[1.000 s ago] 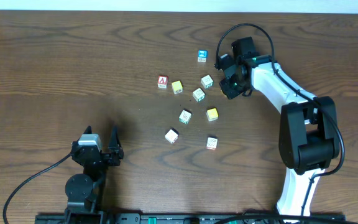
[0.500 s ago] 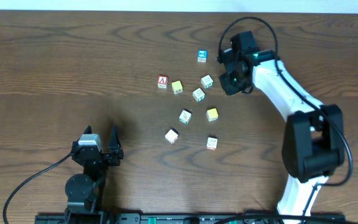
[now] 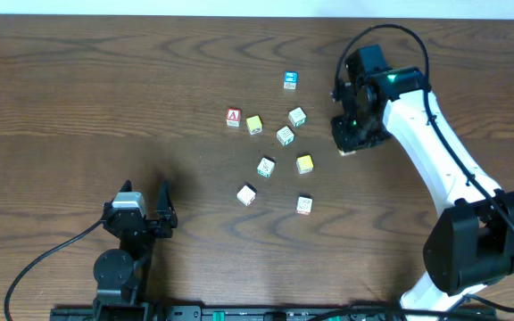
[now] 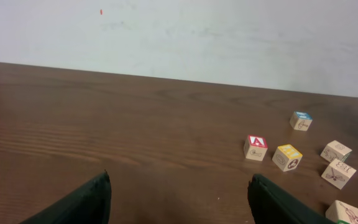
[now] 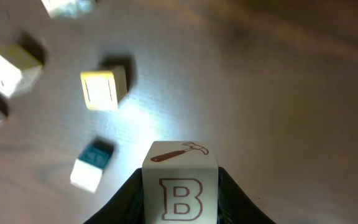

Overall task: Lift 5 blocks
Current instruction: 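Lift the B block and carry it toward the front-right blocks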

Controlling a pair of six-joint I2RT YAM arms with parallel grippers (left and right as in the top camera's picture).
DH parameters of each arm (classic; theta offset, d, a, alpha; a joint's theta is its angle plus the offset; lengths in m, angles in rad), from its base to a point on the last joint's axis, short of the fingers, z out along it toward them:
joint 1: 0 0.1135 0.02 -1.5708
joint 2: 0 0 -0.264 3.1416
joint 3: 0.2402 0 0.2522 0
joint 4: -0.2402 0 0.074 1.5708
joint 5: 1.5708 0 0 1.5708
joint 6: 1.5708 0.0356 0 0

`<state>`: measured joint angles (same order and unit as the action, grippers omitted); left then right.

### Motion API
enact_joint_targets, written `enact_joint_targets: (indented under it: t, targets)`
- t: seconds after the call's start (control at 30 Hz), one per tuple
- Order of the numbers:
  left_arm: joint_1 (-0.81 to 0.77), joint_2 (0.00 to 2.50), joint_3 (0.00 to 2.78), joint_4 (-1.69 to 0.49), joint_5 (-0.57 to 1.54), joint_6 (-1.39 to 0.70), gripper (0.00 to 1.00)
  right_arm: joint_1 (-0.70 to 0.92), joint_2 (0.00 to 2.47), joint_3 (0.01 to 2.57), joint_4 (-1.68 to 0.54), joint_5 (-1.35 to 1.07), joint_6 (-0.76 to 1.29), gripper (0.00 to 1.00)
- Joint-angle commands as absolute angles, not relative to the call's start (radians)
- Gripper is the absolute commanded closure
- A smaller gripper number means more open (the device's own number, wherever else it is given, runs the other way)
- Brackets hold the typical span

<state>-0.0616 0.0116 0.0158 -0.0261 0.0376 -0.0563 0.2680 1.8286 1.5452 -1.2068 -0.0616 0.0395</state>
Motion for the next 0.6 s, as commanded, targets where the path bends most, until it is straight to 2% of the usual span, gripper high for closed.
enact_joint_targets:
  t: [0.0,0.2,0.57]
  targets:
    - [-0.057,0.004,0.004,-0.071,0.007,-0.065,0.29,0.282,1.779,1.556,-1.24,-0.053,0.08,0.98]
    - [-0.057,0.004,0.004,-0.071,0.007,-0.065,0.29,0.317,1.645,1.556,-1.254,-0.023,0.112,0.99]
    - [-0.057,0.004,0.004,-0.071,0.007,-0.065,0.29,0.403,1.215,1.554,-1.43,0.123,0.197,0.98]
